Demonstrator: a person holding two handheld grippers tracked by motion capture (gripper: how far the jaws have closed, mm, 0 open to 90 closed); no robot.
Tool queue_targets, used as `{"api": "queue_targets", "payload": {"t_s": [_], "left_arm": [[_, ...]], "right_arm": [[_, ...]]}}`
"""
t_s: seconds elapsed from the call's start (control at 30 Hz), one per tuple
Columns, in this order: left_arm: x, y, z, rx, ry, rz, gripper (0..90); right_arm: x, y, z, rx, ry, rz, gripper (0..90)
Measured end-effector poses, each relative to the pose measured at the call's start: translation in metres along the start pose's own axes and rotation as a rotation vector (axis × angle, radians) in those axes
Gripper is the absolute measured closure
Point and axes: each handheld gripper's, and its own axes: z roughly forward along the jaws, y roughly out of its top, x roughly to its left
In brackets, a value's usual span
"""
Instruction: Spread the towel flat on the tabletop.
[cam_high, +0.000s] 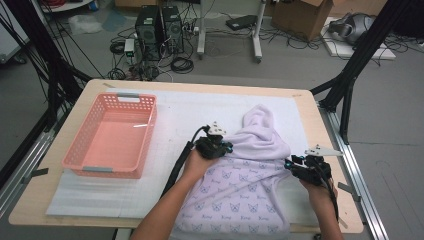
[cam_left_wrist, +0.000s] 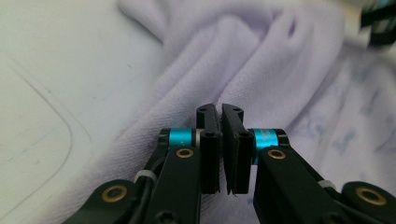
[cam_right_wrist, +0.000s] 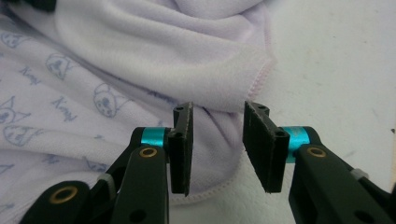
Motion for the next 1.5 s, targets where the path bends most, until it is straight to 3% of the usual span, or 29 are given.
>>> {"api": "queue_targets", "payload": {"t_s": [0.03, 0.07, 0.13, 0.2, 0.3, 0.4, 0.47, 0.53, 0.63, 0.77, 0.87, 0.9, 1.0, 1.07, 1.1, 1.13, 1.2, 1.27, 1.4, 1.47, 1.5], "left_arm": [[0.007, 0.003, -0.006, -0.039, 0.006, -0.045, 85.9], [0.013, 0.005, -0.011, -0.074, 0.044, -0.073, 86.0], [0.024, 0.007, -0.022, -0.101, 0.18, -0.11, 86.2], [0.037, 0.006, -0.032, -0.112, 0.286, -0.163, 86.4], [0.052, 0.001, -0.043, -0.083, 0.406, -0.152, 86.6], [0.06, -0.007, -0.049, -0.041, 0.448, -0.142, 81.4], [0.062, -0.011, -0.051, -0.031, 0.429, -0.151, 64.6], [0.057, -0.014, -0.053, -0.044, 0.378, -0.1, 56.8], [0.048, -0.013, -0.051, -0.041, 0.239, -0.01, 51.1], [0.034, -0.01, -0.04, -0.084, 0.149, 0.089, 47.4], [0.024, -0.01, -0.027, -0.05, 0.1, 0.106, 44.1], [0.021, -0.01, -0.024, -0.044, 0.097, 0.129, 43.9], [0.015, -0.009, -0.014, -0.013, 0.125, 0.154, 43.3], [0.015, -0.007, -0.008, 0.018, 0.174, 0.146, 46.5], [0.016, -0.006, -0.007, 0.015, 0.213, 0.137, 53.3], [0.018, -0.004, -0.008, -0.001, 0.251, 0.105, 62.9], [0.026, -0.002, -0.011, -0.058, 0.293, 0.004, 84.1], [0.037, -0.001, -0.017, -0.083, 0.347, -0.065, 85.7], [0.056, -0.003, -0.033, -0.067, 0.449, -0.084, 86.4], [0.058, -0.004, -0.037, -0.065, 0.43, -0.087, 86.3], [0.057, -0.004, -0.038, -0.065, 0.399, -0.072, 86.0]], "right_arm": [[0.001, 0.0, 0.001, 0.001, 0.002, -0.004, 62.7], [0.002, 0.0, 0.001, 0.003, 0.004, -0.006, 62.7], [0.003, 0.001, 0.002, 0.003, 0.008, -0.009, 62.8], [0.005, 0.001, 0.003, 0.005, 0.01, -0.012, 62.9], [0.006, 0.001, 0.004, 0.008, 0.015, -0.012, 62.9], [0.005, 0.001, 0.004, 0.008, 0.015, -0.011, 62.9], [0.005, 0.001, 0.004, 0.008, 0.015, -0.009, 62.9], [0.006, 0.002, 0.004, 0.003, 0.015, -0.008, 62.8], [0.006, 0.002, 0.003, -0.003, 0.018, -0.009, 62.7], [0.007, 0.002, 0.003, -0.003, 0.018, -0.012, 62.6], [0.009, 0.003, 0.003, -0.003, 0.024, -0.014, 62.6], [0.009, 0.003, 0.003, -0.006, 0.023, -0.014, 62.6], [0.009, 0.003, 0.004, -0.005, 0.026, -0.011, 62.6], [0.009, 0.003, 0.004, -0.004, 0.03, -0.017, 62.6], [0.01, 0.003, 0.005, -0.003, 0.033, -0.016, 62.6], [0.01, 0.004, 0.005, -0.002, 0.033, -0.019, 62.6], [0.012, 0.004, 0.006, -0.005, 0.038, -0.023, 62.6], [0.014, 0.004, 0.006, -0.003, 0.044, -0.027, 62.7], [0.015, 0.005, 0.007, -0.006, 0.047, -0.032, 62.7], [0.014, 0.006, 0.009, -0.01, 0.046, -0.033, 62.8], [0.013, 0.007, 0.01, -0.011, 0.044, -0.029, 63.0]]}}
